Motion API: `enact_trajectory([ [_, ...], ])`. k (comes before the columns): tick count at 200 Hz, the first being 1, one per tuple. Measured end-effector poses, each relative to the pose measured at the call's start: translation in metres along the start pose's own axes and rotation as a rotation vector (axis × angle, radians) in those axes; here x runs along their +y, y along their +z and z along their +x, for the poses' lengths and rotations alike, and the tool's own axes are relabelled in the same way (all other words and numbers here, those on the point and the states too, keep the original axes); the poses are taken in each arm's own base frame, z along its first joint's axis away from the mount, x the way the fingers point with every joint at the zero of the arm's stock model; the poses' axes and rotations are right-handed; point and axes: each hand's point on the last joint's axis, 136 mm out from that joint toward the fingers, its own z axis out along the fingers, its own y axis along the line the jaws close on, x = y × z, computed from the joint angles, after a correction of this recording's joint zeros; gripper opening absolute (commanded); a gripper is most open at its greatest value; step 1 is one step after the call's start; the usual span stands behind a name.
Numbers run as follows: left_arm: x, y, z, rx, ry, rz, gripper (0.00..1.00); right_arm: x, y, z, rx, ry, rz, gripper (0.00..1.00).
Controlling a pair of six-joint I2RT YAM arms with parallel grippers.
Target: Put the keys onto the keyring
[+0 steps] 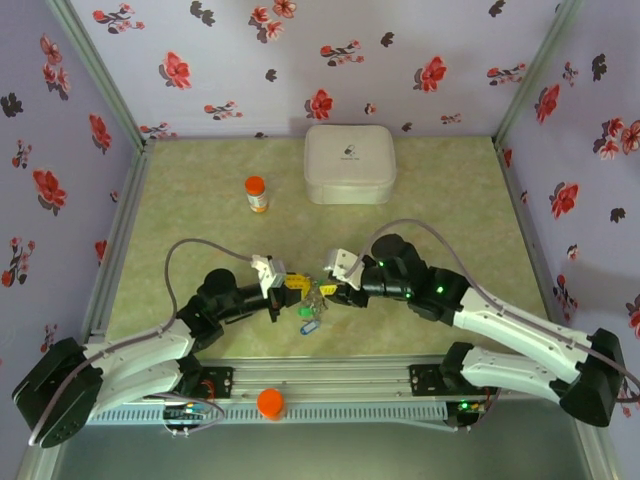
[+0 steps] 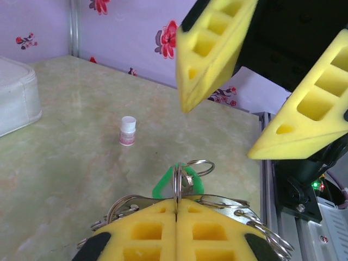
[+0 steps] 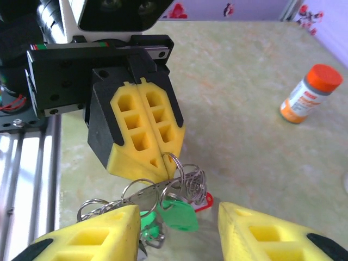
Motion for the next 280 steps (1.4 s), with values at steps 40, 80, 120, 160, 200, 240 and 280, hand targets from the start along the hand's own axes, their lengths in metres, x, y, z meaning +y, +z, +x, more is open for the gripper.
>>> enact_trajectory([
  [40,0.0,0.0,0.001,0.002,-0.012,-0.001,0.0,-0.003,0.007,0.004,0.011,-0.037,0.026,0.33],
  [80,0.0,0.0,0.001,0.002,-0.019,-0.001,0.0,0.0,0.01,-0.004,-0.022,-0.055,0.026,0.35],
  [120,0.001,0.001,0.002,0.007,-0.022,-0.002,0.0,0.001,0.013,-0.002,-0.018,-0.057,0.025,0.33],
  [160,0.001,0.001,0.002,0.007,-0.022,-0.002,0.0,0.001,0.018,0.0,-0.009,-0.058,0.024,0.22],
  [200,0.001,0.001,0.002,0.007,-0.021,-0.002,0.0,0.002,0.019,0.002,-0.004,-0.061,0.023,0.14],
  [240,0.001,0.001,0.002,0.007,-0.022,-0.002,0.0,0.003,0.022,0.008,0.019,-0.07,0.015,0.09],
  [280,0.0,0.001,0.003,0.009,-0.022,0.002,0.0,0.004,0.023,0.012,0.036,-0.079,0.01,0.0],
])
